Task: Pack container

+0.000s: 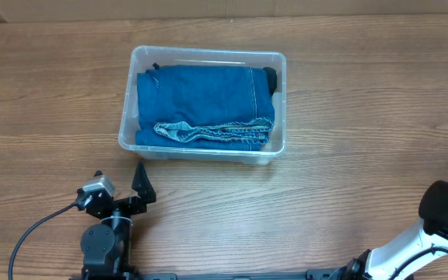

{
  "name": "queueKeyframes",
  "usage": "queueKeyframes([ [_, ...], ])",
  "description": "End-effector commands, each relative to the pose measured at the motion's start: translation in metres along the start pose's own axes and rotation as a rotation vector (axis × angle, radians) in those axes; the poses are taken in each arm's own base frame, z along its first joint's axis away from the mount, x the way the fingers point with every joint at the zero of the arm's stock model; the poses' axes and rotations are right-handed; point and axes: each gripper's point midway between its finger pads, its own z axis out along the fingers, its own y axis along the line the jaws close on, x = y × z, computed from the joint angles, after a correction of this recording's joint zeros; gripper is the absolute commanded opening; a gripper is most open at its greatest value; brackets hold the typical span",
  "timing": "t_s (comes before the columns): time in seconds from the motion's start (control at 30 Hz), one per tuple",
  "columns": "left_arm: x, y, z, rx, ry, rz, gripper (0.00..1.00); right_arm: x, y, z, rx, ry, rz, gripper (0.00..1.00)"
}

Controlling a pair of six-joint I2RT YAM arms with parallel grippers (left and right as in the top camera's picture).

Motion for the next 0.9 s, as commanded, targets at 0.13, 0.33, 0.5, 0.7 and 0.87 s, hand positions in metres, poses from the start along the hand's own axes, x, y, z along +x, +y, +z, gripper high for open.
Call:
queueKeyframes([
  [0.13,-0.005,0.008,0.000,-0.039,-0.029,0.051,1.00,-0.003,0.000,-0.005,-0.007,-0.018,0.004,1.00],
  [0.33,-0.005,0.008,0.000,-0.039,-0.029,0.051,1.00,-0.003,0.000,-0.005,-0.007,-0.018,0.004,1.00],
  [0.5,-0.005,0.008,0.000,-0.038,-0.030,0.050,1.00,-0.003,0.000,-0.005,-0.008,-0.018,0.004,1.00],
  [0.7,-0.005,0.008,0.000,-0.039,-0.029,0.051,1.00,-0.002,0.001,-0.005,-0.008,-0.017,0.002,1.00],
  [0.87,-0.005,0.008,0.000,-0.039,-0.029,0.051,1.00,0.014,0.025,-0.029,-0.067,-0.046,-0.064,1.00],
])
